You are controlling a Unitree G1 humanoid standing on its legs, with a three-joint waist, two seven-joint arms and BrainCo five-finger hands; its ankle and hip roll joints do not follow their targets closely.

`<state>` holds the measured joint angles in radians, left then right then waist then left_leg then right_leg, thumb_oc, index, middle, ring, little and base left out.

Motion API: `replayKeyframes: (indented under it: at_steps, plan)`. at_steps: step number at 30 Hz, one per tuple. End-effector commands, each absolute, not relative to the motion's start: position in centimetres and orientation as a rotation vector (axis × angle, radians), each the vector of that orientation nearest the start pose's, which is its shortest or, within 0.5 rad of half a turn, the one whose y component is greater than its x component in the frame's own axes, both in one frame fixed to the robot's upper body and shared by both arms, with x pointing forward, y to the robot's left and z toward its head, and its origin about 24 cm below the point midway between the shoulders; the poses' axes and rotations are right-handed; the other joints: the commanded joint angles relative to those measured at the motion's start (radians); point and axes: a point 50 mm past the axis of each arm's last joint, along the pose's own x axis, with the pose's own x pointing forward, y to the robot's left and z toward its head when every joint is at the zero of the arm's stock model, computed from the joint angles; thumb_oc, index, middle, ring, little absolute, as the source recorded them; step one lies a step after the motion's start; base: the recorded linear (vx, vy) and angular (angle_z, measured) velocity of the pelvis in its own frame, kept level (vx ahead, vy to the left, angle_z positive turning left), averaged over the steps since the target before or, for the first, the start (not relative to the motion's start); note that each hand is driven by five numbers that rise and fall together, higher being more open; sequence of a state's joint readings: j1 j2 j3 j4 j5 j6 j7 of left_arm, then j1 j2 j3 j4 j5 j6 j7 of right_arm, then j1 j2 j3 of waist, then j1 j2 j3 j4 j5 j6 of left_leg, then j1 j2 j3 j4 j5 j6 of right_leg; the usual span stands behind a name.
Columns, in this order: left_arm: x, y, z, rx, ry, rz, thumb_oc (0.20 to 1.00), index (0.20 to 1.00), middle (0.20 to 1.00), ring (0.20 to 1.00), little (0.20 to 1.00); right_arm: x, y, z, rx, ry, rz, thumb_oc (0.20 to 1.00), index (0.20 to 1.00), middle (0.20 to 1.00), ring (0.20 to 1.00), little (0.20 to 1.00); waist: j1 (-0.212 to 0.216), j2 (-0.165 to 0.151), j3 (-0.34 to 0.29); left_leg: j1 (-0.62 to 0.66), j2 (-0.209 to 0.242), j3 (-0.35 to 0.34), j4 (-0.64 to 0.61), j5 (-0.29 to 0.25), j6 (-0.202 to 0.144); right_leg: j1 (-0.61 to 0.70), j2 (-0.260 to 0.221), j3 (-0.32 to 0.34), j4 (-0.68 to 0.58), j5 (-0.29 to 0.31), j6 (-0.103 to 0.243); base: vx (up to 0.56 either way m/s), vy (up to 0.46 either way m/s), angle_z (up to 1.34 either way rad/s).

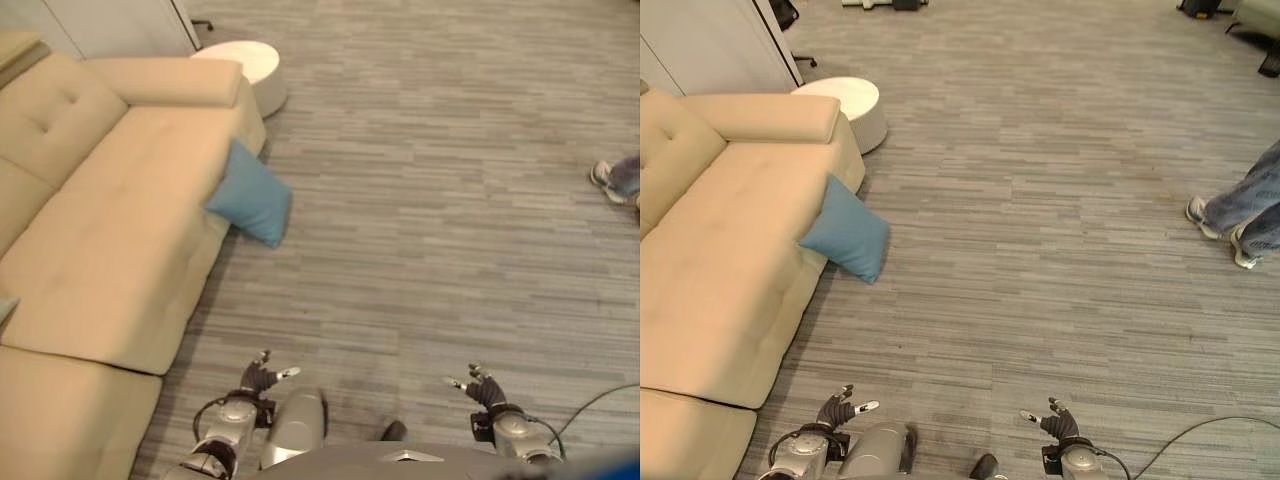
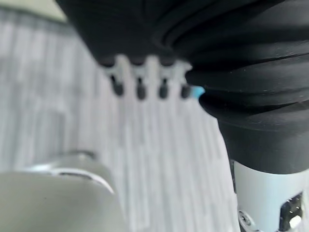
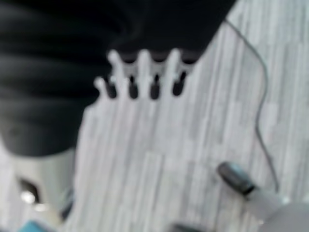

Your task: Pick up all the scattered cushions and arrange them neatly on the sofa.

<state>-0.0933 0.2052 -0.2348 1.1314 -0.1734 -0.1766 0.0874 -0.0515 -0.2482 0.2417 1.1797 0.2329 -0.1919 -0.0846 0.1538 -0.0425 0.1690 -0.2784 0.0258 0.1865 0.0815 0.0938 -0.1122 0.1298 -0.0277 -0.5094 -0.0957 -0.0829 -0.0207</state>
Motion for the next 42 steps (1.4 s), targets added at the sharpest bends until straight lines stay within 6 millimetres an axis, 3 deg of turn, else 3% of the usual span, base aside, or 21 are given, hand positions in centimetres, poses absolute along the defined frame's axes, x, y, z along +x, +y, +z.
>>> replayKeyframes:
  at_steps: [1, 6, 7, 9, 12, 13, 16, 17, 18, 20, 21, 24, 25, 27, 29, 30, 35, 36, 39, 41, 42]
  plan:
    - [16.1, 18.5, -14.1, 0.219, 0.864, -0.012, 1.0, 1.0, 1.0, 1.0, 1.0, 15.7, -23.9, -13.2, -0.229, 0.844, -0.148, 1.0, 1.0, 1.0, 1.0, 1.0, 0.056, 0.022, 0.002, 0.022, -0.021, 0.042, 0.006, 0.041, 0.027, 0.006, -0.001, 0.087, 0.086, 0.026, 0.118, 0.34, -0.06, -0.12]
    - [14.3, 19.6, -14.7, 0.189, 0.926, 0.048, 1.0, 1.0, 1.0, 1.0, 1.0, 15.3, -22.7, -13.7, -0.229, 0.866, -0.097, 1.0, 1.0, 1.0, 1.0, 1.0, 0.092, -0.006, -0.034, 0.101, -0.061, -0.002, 0.001, -0.011, 0.084, 0.037, -0.018, 0.09, 0.189, -0.017, 0.144, 0.36, 0.015, -0.28]
    - [14.3, 19.8, -14.8, 0.186, 0.931, 0.057, 1.0, 1.0, 1.0, 1.0, 1.0, 15.4, -22.5, -13.7, -0.224, 0.866, -0.095, 1.0, 1.0, 1.0, 1.0, 1.0, 0.094, -0.01, -0.038, 0.119, -0.062, 0.003, -0.006, -0.025, 0.1, 0.023, -0.031, 0.095, 0.249, -0.003, 0.158, 0.37, 0.106, -0.11]
    - [14.7, 20.2, -14.5, 0.185, 0.916, 0.064, 1.0, 1.0, 1.0, 1.0, 1.0, 15.5, -22.2, -13.7, -0.221, 0.86, -0.081, 1.0, 1.0, 1.0, 1.0, 1.0, 0.086, -0.015, -0.03, 0.182, -0.091, -0.017, -0.008, -0.073, 0.151, -0.055, -0.098, 0.116, 0.502, 0.12, 0.231, 0.41, 0.155, 0.21]
    - [15.4, 20.1, -14.2, 0.202, 0.894, 0.051, 1.0, 1.0, 1.0, 1.0, 1.0, 15.8, -22.2, -13.5, -0.216, 0.854, -0.082, 1.0, 1.0, 1.0, 1.0, 1.0, 0.065, -0.003, -0.025, 0.212, -0.097, -0.057, 0.002, -0.102, 0.17, -0.121, -0.094, 0.164, 0.591, 0.152, 0.222, 0.26, 0.045, 0.67]
    - [15.7, 20.2, -14.1, 0.213, 0.889, 0.05, 1.0, 1.0, 1.0, 1.0, 1.0, 15.8, -22.2, -13.6, -0.218, 0.857, -0.077, 1.0, 1.0, 1.0, 1.0, 1.0, 0.056, 0.01, -0.03, 0.252, -0.091, -0.084, -0.02, -0.115, 0.165, -0.186, -0.109, 0.157, 0.546, 0.129, 0.196, 0.3, 0.0, 0.88]
    - [16.0, 20.0, -14.0, 0.223, 0.88, 0.038, 1.0, 1.0, 1.0, 1.0, 1.0, 15.9, -22.4, -13.4, -0.227, 0.842, -0.075, 1.0, 1.0, 1.0, 1.0, 1.0, 0.039, 0.017, -0.022, 0.284, -0.089, -0.128, -0.035, -0.126, 0.152, -0.225, -0.129, 0.163, 0.435, 0.11, 0.173, 0.3, -0.079, 0.21]
    - [16.0, 20.0, -14.0, 0.222, 0.88, 0.037, 1.0, 1.0, 1.0, 1.0, 1.0, 15.9, -22.4, -13.4, -0.227, 0.842, -0.075, 1.0, 1.0, 1.0, 1.0, 1.0, 0.038, 0.018, -0.021, 0.287, -0.089, -0.129, -0.035, -0.128, 0.152, -0.222, -0.128, 0.161, 0.434, 0.108, 0.173, 0.33, -0.136, 0.42]
    - [15.8, 20.0, -14.1, 0.228, 0.89, 0.034, 1.0, 1.0, 1.0, 1.0, 1.0, 16.0, -22.7, -13.2, -0.23, 0.838, -0.078, 1.0, 1.0, 1.0, 1.0, 1.0, 0.019, 0.011, -0.02, 0.314, -0.098, -0.169, -0.039, -0.148, 0.138, -0.266, -0.121, 0.218, 0.307, 0.127, 0.17, 0.37, -0.157, 0.67]
    - [15.8, 20.0, -14.1, 0.227, 0.889, 0.036, 1.0, 1.0, 1.0, 1.0, 1.0, 16.0, -22.8, -13.2, -0.236, 0.84, -0.078, 1.0, 1.0, 1.0, 1.0, 1.0, 0.006, 0.013, -0.018, 0.332, -0.099, -0.192, -0.034, -0.165, 0.131, -0.281, -0.114, 0.25, 0.246, 0.144, 0.174, 0.45, -0.195, 0.9]
    - [15.1, 20.4, -14.4, 0.222, 0.916, 0.061, 1.0, 1.0, 1.0, 1.0, 1.0, 15.8, -22.9, -13.4, -0.245, 0.857, -0.07, 1.0, 1.0, 1.0, 1.0, 1.0, -0.021, 0.005, -0.022, 0.373, -0.103, -0.25, -0.014, -0.208, 0.111, -0.295, -0.112, 0.313, 0.181, 0.185, 0.191, 0.39, -0.179, 0.65]
    - [15.0, 20.3, -14.5, 0.218, 0.923, 0.064, 1.0, 1.0, 1.0, 1.0, 1.0, 15.6, -22.9, -13.4, -0.244, 0.862, -0.07, 1.0, 1.0, 1.0, 1.0, 1.0, -0.026, 0.001, -0.027, 0.376, -0.102, -0.249, 0.001, -0.216, 0.104, -0.277, -0.112, 0.31, 0.166, 0.189, 0.189, 0.3, -0.152, 0.7]
    - [14.5, 20.0, -14.8, 0.213, 0.94, 0.065, 1.0, 1.0, 1.0, 1.0, 1.0, 15.0, -23.0, -13.7, -0.227, 0.882, -0.085, 1.0, 1.0, 1.0, 1.0, 1.0, -0.023, -0.003, -0.039, 0.359, -0.096, -0.264, 0.105, -0.191, 0.071, -0.239, -0.094, 0.307, 0.166, 0.176, 0.167, 0.31, -0.21, 0.59]
    - [14.7, 19.6, -14.8, 0.197, 0.936, 0.051, 1.0, 1.0, 1.0, 1.0, 1.0, 14.8, -23.4, -13.7, -0.22, 0.882, -0.106, 1.0, 1.0, 1.0, 1.0, 1.0, -0.013, -0.018, -0.026, 0.279, -0.07, -0.219, 0.283, -0.136, 0.028, -0.187, -0.104, 0.245, 0.147, 0.164, 0.148, 0.25, -0.287, 0.48]
    - [14.9, 19.5, -14.7, 0.197, 0.931, 0.044, 1.0, 1.0, 1.0, 1.0, 1.0, 14.8, -23.4, -13.6, -0.219, 0.878, -0.111, 1.0, 1.0, 1.0, 1.0, 1.0, -0.007, -0.031, -0.013, 0.218, -0.059, -0.195, 0.37, -0.109, 0.021, -0.167, -0.107, 0.228, 0.139, 0.156, 0.132, 0.11, -0.232, 1.14]
    - [15.2, 19.3, -14.6, 0.197, 0.926, 0.031, 1.0, 1.0, 1.0, 1.0, 1.0, 15.1, -23.5, -13.5, -0.22, 0.868, -0.118, 1.0, 1.0, 1.0, 1.0, 1.0, 0.004, -0.044, 0.004, 0.168, -0.036, -0.139, 0.429, -0.104, 0.023, -0.126, -0.105, 0.185, 0.117, 0.138, 0.118, 0.13, -0.208, 0.87]
    - [14.7, 19.3, -14.8, 0.211, 0.939, 0.013, 1.0, 1.0, 1.0, 1.0, 1.0, 15.1, -23.7, -13.4, -0.219, 0.864, -0.12, 1.0, 1.0, 1.0, 1.0, 1.0, 0.014, -0.043, -0.007, 0.105, -0.051, -0.073, 0.268, -0.14, 0.052, -0.077, -0.087, 0.134, 0.077, 0.111, 0.124, 0.19, -0.105, 0.58]
    - [14.4, 19.3, -14.9, 0.217, 0.949, 0.009, 1.0, 1.0, 1.0, 1.0, 1.0, 15.0, -23.8, -13.4, -0.223, 0.866, -0.12, 1.0, 1.0, 1.0, 1.0, 1.0, 0.013, -0.04, -0.012, 0.102, -0.046, -0.051, 0.201, -0.131, 0.058, -0.07, -0.079, 0.125, 0.072, 0.104, 0.128, 0.15, -0.027, 0.16]
    - [14.0, 19.4, -15.1, 0.226, 0.96, 0.006, 1.0, 1.0, 1.0, 1.0, 1.0, 14.9, -23.7, -13.4, -0.222, 0.856, -0.12, 1.0, 1.0, 1.0, 1.0, 1.0, 0.006, -0.018, -0.02, 0.07, 0.011, 0.106, 0.027, -0.002, 0.038, -0.028, -0.038, 0.09, 0.059, 0.07, 0.128, 0.24, -0.029, 0.16]
    - [13.6, 19.5, -15.2, 0.223, 0.975, 0.007, 1.0, 1.0, 1.0, 1.0, 1.0, 14.8, -23.7, -13.5, -0.218, 0.862, -0.128, 1.0, 1.0, 1.0, 1.0, 1.0, 0.012, -0.023, -0.023, 0.074, 0.019, 0.119, 0.03, 0.0, 0.023, -0.007, -0.032, 0.08, 0.069, 0.045, 0.131, 0.27, -0.007, 0.66]
    - [13.4, 19.8, -15.3, 0.214, 0.984, 0.022, 1.0, 1.0, 1.0, 1.0, 1.0, 14.8, -23.5, -13.5, -0.214, 0.864, -0.12, 1.0, 1.0, 1.0, 1.0, 1.0, 0.021, -0.022, -0.027, 0.081, 0.014, 0.107, 0.021, -0.004, 0.047, -0.013, -0.031, 0.062, 0.085, 0.045, 0.127, 0.26, 0.055, 0.55]
